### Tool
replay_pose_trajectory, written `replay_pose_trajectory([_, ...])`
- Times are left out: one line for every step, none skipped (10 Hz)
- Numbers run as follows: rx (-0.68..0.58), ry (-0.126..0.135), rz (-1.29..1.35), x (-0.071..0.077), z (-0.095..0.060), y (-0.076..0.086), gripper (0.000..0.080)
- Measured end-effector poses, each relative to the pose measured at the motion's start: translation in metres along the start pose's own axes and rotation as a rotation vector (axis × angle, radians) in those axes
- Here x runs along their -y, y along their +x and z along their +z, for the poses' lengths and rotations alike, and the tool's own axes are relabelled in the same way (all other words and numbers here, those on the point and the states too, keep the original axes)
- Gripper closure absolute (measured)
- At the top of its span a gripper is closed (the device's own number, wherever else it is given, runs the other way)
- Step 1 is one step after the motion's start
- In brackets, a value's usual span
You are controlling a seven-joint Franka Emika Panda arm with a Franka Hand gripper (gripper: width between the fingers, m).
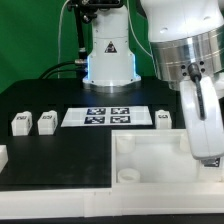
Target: Assemble one leg
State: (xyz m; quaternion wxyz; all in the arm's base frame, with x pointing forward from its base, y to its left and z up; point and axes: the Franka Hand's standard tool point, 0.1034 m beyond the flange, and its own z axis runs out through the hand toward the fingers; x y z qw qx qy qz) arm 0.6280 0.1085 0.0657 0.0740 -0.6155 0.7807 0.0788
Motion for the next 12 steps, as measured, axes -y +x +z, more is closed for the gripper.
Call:
replay_pose_trajectory([-0.004, 0.003, 0.056, 0.0, -0.001, 0.0, 0.0508])
replay_pose_trajectory([-0.006, 0.003, 0.048, 0.0, 0.0, 0.0, 0.0508])
replay_pose_trajectory([-0.007, -0.002, 0.04, -0.001, 0.001, 0.0, 0.0473])
replay_pose_trajectory([-0.007, -0.002, 0.038, -0.001, 0.002, 0.0, 0.0337])
replay_pose_trajectory([-0.007, -0.002, 0.036, -0.001, 0.002, -0.001, 0.0216])
replay_pose_trajectory([-0.007, -0.003, 0.034, -0.002, 0.002, -0.001, 0.0216])
replay_pose_trajectory([-0.007, -0.004, 0.026, -0.003, 0.002, -0.003, 0.016])
replay_pose_trajectory([-0.007, -0.01, 0.006, -0.01, 0.001, -0.006, 0.0152])
replay_pose_trajectory([-0.005, -0.011, -0.008, -0.017, -0.008, -0.011, 0.0152])
replay_pose_trajectory([0.001, -0.008, -0.021, -0.021, -0.019, -0.017, 0.0151])
replay_pose_trajectory([0.003, -0.012, -0.027, -0.023, -0.023, -0.021, 0.0151])
replay_pose_trajectory([0.002, -0.013, -0.032, -0.024, -0.021, -0.021, 0.0151])
